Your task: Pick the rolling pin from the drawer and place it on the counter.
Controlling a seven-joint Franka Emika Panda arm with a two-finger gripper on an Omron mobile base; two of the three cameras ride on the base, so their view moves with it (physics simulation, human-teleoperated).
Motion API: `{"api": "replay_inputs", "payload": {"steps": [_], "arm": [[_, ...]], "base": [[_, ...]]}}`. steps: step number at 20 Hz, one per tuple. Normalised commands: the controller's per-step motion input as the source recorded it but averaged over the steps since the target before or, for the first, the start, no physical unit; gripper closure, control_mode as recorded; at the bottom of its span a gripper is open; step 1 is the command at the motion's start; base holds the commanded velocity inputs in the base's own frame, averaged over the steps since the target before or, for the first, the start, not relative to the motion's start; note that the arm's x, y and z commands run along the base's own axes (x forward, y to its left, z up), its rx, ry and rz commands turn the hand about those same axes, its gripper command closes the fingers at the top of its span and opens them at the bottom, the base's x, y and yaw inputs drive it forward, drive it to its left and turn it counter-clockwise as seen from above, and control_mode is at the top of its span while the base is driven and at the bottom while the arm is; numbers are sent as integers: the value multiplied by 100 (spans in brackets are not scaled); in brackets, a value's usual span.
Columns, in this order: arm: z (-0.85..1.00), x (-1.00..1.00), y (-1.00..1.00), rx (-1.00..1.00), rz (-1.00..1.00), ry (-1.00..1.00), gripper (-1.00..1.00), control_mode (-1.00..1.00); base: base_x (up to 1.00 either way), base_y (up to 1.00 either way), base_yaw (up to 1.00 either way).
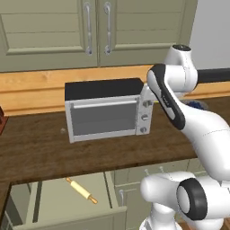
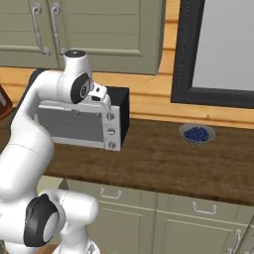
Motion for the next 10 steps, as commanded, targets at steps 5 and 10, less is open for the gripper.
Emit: {"api": "replay_inputs", "payload": {"steps": [5,10], "arm": [[0,0,0,0,0,0,-100,100],[0,0,0,0,0,0,-100,100]], "base": [[35,-3,0],[0,0,0]]}}
